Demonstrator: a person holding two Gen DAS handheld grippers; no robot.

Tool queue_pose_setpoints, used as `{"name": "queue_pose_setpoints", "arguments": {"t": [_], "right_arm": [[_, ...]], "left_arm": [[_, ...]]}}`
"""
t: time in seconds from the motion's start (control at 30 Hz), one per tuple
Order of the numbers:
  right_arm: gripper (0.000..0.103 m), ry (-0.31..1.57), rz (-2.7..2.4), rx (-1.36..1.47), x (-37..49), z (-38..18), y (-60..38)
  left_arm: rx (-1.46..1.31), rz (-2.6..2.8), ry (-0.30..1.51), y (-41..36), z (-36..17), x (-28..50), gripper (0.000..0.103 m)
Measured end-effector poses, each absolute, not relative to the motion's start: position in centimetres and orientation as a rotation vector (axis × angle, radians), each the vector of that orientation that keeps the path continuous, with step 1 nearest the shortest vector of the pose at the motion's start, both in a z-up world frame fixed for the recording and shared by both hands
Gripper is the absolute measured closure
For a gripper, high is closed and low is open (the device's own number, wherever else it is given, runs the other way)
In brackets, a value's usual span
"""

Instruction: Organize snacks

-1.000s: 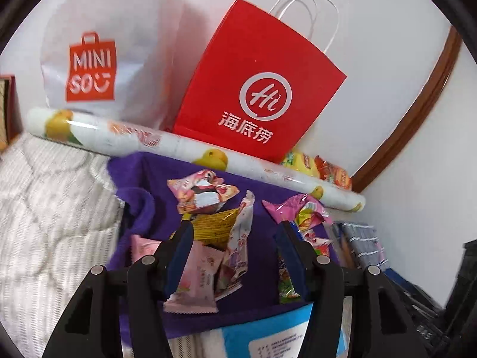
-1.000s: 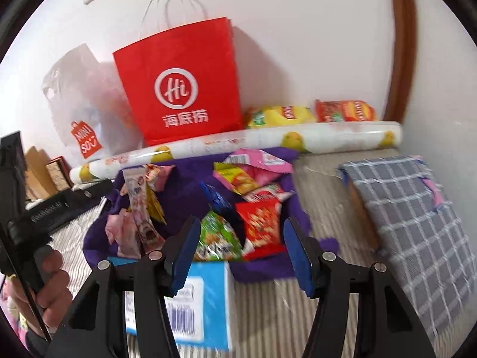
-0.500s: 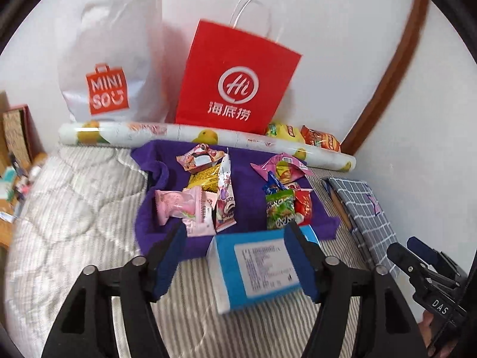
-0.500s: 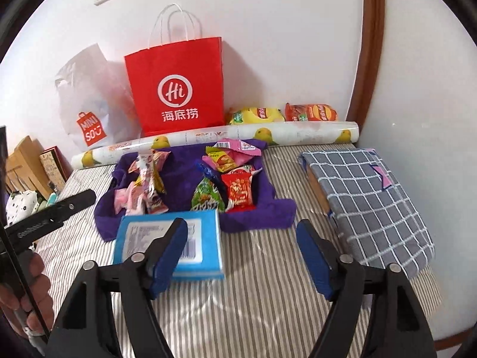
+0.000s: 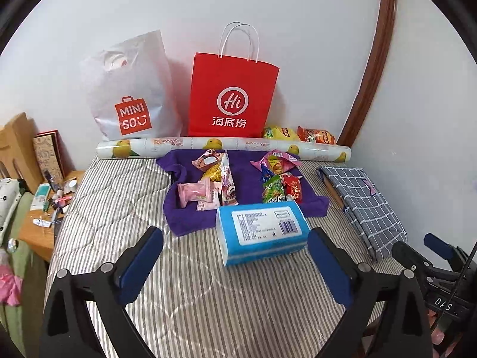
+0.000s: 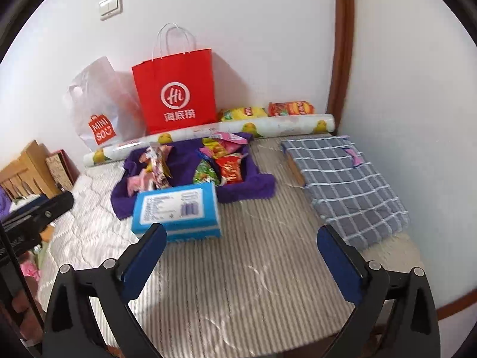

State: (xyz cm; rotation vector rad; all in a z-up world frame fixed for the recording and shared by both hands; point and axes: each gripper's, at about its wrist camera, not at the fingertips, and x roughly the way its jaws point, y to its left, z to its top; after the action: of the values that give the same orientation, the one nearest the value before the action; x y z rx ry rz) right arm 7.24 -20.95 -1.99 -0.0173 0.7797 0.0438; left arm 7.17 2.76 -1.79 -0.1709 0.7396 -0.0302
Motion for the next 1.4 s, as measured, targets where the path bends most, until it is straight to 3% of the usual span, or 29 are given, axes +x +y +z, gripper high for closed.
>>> {"name": "queue_pose_setpoints", "arguments": {"t": [0.5, 1.4], "right_arm": [[0.002, 0.757, 0.047, 0.011, 2.3, -0.8, -22.7], [0.002, 0.741, 0.030, 0.005, 0.9, -0.3, -22.5]], "left_arm": [[-0.131, -0.028, 0.729, 0.6, -0.7, 2.7, 0.004], [-0.122, -0.039, 0.747, 0.0, -0.7, 2.0, 0.004]]}}
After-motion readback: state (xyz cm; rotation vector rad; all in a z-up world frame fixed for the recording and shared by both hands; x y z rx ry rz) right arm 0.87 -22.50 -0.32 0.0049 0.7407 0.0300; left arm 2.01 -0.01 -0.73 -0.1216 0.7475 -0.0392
